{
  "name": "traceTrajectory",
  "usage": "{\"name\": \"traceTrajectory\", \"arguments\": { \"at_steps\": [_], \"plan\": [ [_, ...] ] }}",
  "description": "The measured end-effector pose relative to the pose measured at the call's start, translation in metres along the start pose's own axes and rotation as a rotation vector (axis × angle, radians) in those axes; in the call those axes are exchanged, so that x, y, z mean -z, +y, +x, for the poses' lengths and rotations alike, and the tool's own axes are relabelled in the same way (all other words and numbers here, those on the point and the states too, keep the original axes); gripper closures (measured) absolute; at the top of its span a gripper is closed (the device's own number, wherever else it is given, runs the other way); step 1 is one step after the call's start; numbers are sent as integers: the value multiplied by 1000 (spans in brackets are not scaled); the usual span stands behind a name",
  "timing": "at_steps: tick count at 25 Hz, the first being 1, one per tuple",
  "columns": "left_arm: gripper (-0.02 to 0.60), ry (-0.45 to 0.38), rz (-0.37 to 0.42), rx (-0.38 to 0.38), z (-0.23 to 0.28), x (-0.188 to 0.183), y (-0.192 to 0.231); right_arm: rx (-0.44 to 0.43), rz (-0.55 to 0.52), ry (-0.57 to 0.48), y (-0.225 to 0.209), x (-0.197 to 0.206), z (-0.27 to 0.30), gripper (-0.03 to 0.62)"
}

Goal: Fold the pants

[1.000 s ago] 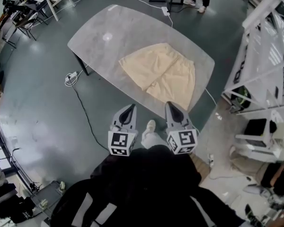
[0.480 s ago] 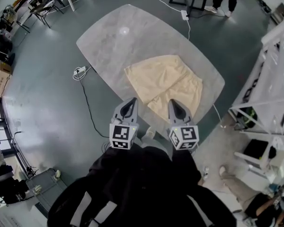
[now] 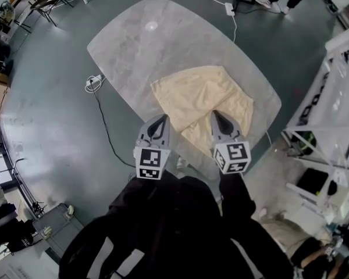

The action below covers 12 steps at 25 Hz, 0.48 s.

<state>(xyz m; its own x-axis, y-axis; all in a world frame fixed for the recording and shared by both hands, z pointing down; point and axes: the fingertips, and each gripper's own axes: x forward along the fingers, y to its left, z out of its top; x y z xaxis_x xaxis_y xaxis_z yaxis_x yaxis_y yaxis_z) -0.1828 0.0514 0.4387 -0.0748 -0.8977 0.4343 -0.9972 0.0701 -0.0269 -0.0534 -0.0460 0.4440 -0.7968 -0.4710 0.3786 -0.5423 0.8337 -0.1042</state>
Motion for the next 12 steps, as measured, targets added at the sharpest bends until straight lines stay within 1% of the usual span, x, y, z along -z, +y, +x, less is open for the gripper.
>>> {"name": "traceTrajectory", "arguments": {
  "at_steps": [4, 7, 10, 12],
  "plan": [
    [578, 53, 15, 0, 25, 12, 14, -4, -51, 55, -13, 2, 29, 591],
    [578, 100, 19, -18, 44, 20, 30, -23, -86, 99, -21, 0, 54, 589],
    [578, 146, 30, -30, 60, 29, 45, -44, -108, 162, -34, 8, 78, 589],
    [578, 178, 20, -30, 71, 38, 54, -56, -125, 194, -42, 12, 94, 589]
  ]
}}
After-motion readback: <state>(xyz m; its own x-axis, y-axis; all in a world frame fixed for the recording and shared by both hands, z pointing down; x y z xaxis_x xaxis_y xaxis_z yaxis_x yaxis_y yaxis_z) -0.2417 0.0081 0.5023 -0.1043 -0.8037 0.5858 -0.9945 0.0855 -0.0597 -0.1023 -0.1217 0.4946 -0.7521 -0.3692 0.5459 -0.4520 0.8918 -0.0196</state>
